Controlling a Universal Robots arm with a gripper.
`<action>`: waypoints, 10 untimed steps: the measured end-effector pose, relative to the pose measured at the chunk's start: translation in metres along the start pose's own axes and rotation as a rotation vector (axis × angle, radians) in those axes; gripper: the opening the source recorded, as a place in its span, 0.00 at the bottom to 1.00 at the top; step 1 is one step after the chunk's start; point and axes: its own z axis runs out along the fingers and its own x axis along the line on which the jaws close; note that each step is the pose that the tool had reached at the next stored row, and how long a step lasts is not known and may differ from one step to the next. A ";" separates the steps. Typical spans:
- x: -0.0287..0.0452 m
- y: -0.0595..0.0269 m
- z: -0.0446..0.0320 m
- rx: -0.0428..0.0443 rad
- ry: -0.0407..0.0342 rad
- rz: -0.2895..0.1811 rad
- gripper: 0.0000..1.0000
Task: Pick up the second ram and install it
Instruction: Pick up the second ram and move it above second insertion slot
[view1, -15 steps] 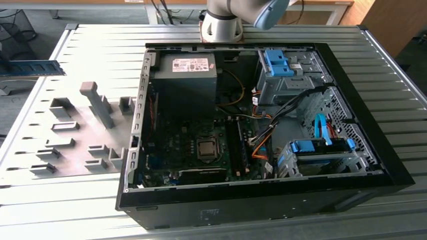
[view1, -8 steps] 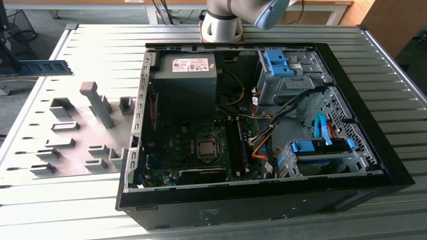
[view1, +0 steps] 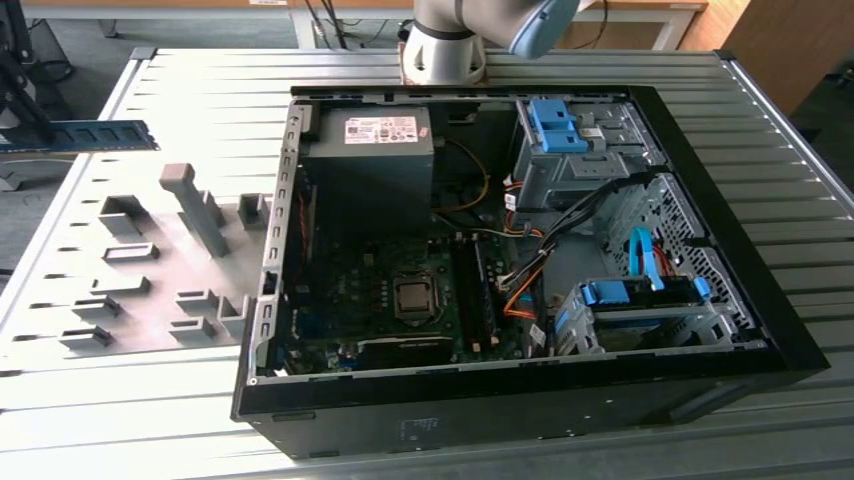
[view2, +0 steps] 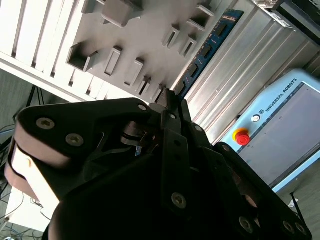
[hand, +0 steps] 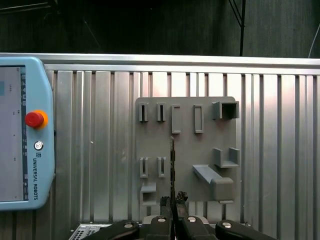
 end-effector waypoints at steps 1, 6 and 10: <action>0.0000 -0.0009 0.0000 0.0000 0.0000 0.000 0.14; 0.0000 -0.0044 0.0000 0.0001 -0.0001 0.000 0.14; 0.0000 -0.0066 -0.0001 0.0000 0.0000 0.000 0.14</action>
